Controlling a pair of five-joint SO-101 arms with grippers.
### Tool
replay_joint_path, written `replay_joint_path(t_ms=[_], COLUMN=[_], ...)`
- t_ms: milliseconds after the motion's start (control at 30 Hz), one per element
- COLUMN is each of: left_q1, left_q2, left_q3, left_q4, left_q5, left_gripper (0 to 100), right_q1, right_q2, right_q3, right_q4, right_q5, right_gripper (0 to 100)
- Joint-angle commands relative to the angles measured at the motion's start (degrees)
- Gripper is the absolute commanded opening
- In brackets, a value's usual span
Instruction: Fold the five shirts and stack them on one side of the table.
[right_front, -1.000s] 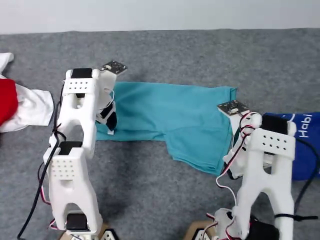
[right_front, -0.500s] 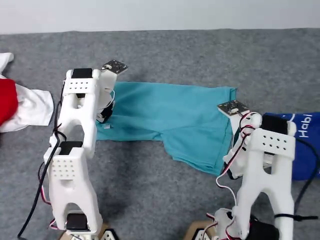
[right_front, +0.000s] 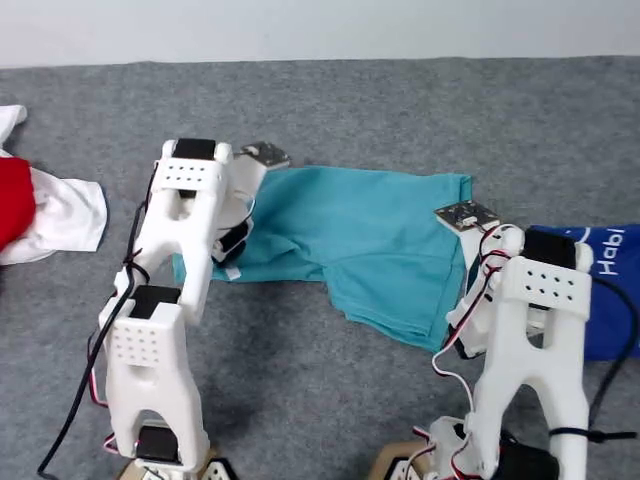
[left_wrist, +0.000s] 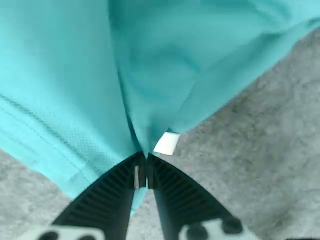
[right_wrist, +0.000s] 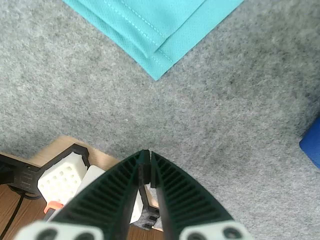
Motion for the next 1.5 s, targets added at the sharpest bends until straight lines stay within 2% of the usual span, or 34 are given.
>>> replay_joint_path(t_ms=[0, 100, 267, 467, 767, 967, 1100, 1267, 1367, 1467], left_q1=[-1.05, -2.64, -6.07, -7.03, -6.33, -3.87, -5.1, -11.96, -17.93, -22.68], left_q2=[-4.13, -4.31, -4.75, -4.66, -8.97, -17.14, -20.4, -21.8, -21.89, -22.07], left_q3=[1.45, 1.54, 0.4, -2.86, -4.44, -4.44, -4.44, -4.7, -4.7, -4.53], left_q4=[1.93, 0.88, -1.67, -0.97, -0.44, 0.0, 0.09, -1.41, -2.99, -3.16], left_q5=[-2.02, -2.11, -1.85, -4.04, -3.87, -3.87, -3.87, 0.88, 7.3, 12.22], left_gripper=[0, 3, 15, 15, 15, 15, 15, 15, 15, 15], right_q1=[-0.48, -0.48, -0.57, -1.01, -0.92, -3.65, -7.69, -11.38, -11.56, -11.56], right_q2=[-2.07, -2.07, -2.07, -1.63, -1.45, -1.45, -1.45, -1.45, -1.71, -1.45], right_q3=[-0.35, -0.35, -0.35, -0.35, -0.35, -0.35, -0.26, 1.05, 3.87, 5.71], right_q4=[-0.04, 0.04, 0.04, -0.75, -8.84, -10.59, -11.03, -15.6, -18.68, -19.3], right_q5=[-0.18, -0.18, -0.18, -0.18, -1.32, -12.48, -21.89, -24.09, -24.79, -32.44], right_gripper=[1.0, 1.0, 1.0, 1.0, 1.2, 1.4, 1.4, 1.1, 1.1, 1.3])
